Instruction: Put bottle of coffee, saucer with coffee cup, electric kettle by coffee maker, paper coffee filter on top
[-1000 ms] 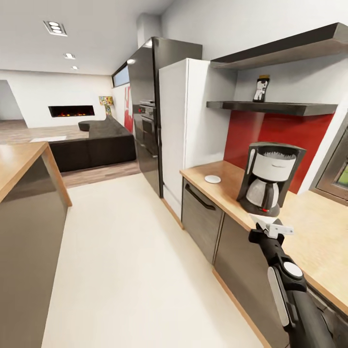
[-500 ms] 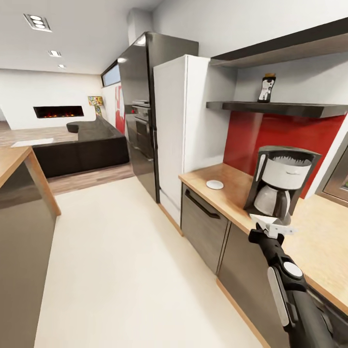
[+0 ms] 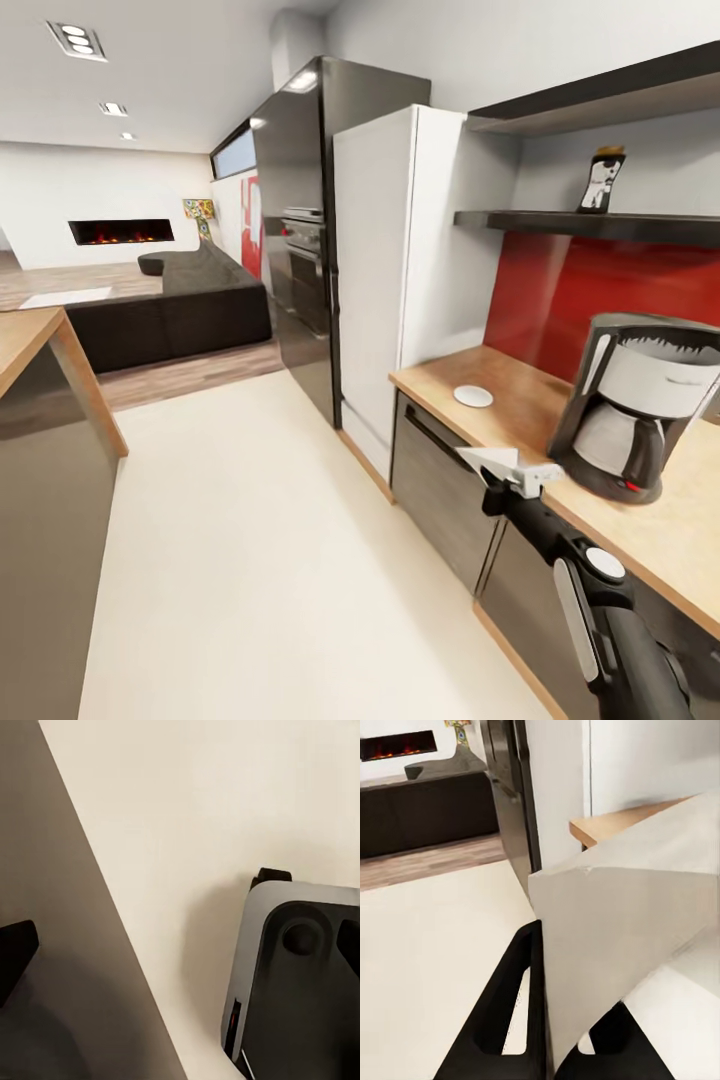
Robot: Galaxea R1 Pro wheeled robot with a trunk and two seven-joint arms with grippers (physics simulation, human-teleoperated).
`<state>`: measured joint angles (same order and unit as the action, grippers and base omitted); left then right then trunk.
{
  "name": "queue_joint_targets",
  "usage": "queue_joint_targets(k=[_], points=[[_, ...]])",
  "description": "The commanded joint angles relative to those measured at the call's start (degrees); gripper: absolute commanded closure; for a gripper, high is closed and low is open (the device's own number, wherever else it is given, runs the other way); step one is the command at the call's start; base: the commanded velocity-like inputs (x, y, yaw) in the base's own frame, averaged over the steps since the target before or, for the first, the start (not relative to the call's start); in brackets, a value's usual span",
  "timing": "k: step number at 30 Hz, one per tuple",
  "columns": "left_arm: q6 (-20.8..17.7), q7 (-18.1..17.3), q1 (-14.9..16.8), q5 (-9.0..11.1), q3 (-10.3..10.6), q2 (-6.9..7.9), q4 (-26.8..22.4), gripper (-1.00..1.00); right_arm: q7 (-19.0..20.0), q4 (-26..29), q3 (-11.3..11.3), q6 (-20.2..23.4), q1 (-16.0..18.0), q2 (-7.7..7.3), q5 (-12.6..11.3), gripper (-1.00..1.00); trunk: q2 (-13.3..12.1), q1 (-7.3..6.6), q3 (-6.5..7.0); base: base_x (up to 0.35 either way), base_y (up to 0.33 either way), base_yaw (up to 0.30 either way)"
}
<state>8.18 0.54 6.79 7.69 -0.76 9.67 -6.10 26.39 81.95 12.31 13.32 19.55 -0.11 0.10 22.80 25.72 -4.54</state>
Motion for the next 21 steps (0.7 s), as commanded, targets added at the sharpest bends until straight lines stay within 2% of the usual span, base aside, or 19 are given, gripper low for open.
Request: queue_joint_targets(k=[1, 6, 21], points=[[0.16, -0.02, 0.06, 0.38, -0.03, -0.01, 0.04, -1.00, 0.15, 0.07, 0.08, 0.39, 0.05, 0.02, -0.02, 1.00, 0.12, 0.06, -0.13, 0.280, 0.235, 0.000], [0.16, -0.02, 0.07, 0.38, -0.03, -0.01, 0.04, -1.00, 0.39, 0.06, 0.09, 0.40, 0.05, 0.01, -0.01, 1.00, 0.12, 0.06, -0.13, 0.280, 0.236, -0.138], [0.16, -0.02, -0.02, 0.31, -0.03, -0.01, 0.12, -1.00, 0.46, -0.03, 0.09, 0.34, 0.05, 0.02, -0.09, 1.00, 0.12, 0.06, -0.13, 0.276, 0.226, -0.263]])
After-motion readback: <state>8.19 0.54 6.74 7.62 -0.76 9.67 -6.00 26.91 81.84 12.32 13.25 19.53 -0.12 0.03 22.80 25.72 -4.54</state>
